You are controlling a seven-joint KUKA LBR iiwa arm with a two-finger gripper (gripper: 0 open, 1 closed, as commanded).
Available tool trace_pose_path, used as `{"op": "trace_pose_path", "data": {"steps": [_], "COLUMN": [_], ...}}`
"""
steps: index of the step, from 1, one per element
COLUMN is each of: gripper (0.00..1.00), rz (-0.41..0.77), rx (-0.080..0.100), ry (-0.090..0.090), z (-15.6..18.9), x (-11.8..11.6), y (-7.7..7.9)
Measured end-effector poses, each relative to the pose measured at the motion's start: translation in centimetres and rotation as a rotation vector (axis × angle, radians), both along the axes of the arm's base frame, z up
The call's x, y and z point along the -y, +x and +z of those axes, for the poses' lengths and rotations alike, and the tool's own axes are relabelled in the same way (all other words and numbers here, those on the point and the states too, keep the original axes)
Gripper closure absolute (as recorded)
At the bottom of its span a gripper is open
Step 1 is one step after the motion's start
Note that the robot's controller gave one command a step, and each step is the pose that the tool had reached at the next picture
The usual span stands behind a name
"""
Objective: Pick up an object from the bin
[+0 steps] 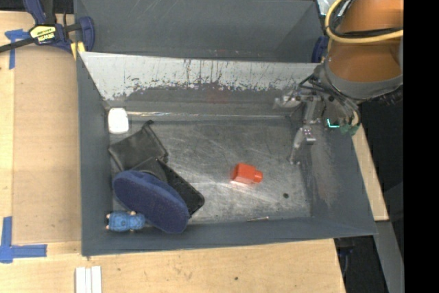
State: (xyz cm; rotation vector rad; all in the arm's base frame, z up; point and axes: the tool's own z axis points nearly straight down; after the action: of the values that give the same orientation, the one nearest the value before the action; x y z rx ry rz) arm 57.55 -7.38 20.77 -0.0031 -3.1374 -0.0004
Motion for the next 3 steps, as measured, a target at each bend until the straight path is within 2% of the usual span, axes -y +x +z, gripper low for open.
{"op": "trace_pose_path", "data": {"steps": [1, 2, 3], "gripper": [0.00, 0.00, 0.00], "rz": [0.006, -0.029, -0.021], "rx": [0.012, 0.012, 0.011], "ry": [0.001, 0.001, 0.001], "z": [-13.5, -11.2, -11.0], "x": [-8.6, -9.9, -10.9], "y": [0.0, 3.1, 5.0]}}
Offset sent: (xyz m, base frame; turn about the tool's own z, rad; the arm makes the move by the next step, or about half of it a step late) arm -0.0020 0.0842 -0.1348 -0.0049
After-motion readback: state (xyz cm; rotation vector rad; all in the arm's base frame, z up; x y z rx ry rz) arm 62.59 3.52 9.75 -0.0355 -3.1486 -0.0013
